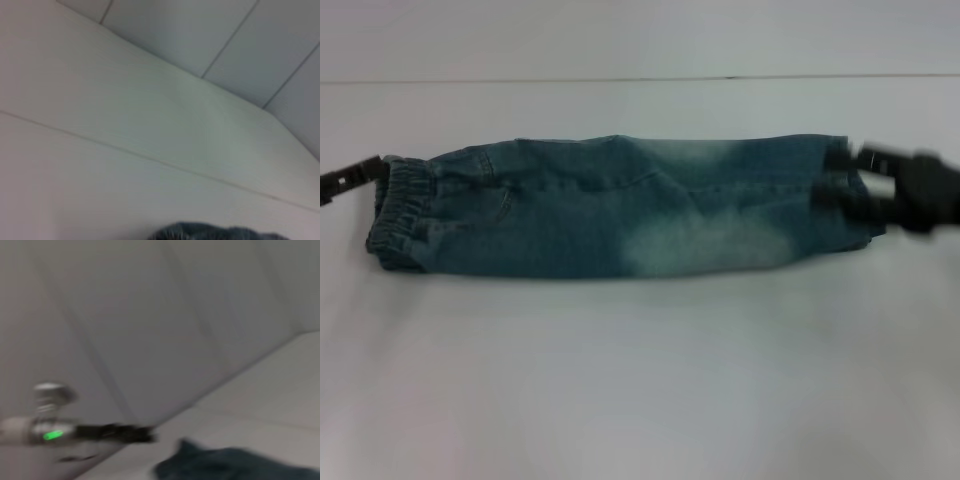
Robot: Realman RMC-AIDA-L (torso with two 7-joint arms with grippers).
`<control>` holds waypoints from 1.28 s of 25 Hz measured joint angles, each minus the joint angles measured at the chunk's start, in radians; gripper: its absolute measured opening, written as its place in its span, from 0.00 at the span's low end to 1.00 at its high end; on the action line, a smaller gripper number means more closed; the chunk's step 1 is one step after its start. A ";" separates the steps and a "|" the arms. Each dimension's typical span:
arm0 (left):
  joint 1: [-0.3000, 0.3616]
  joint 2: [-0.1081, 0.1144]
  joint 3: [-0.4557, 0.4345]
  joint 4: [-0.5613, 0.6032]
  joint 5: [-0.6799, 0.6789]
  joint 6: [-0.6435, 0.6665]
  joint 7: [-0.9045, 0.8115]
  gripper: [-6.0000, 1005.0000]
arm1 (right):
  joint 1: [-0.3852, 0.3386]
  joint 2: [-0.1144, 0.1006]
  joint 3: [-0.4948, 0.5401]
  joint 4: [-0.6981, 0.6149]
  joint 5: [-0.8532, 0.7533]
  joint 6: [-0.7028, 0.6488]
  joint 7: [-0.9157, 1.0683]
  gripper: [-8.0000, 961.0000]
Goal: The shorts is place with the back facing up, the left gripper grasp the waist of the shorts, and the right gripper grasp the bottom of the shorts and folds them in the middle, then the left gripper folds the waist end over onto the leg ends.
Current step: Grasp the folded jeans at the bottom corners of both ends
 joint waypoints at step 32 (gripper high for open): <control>-0.065 -0.001 0.166 -0.011 0.281 -0.103 -0.191 0.85 | -0.023 0.005 -0.029 -0.007 -0.093 -0.125 0.031 0.90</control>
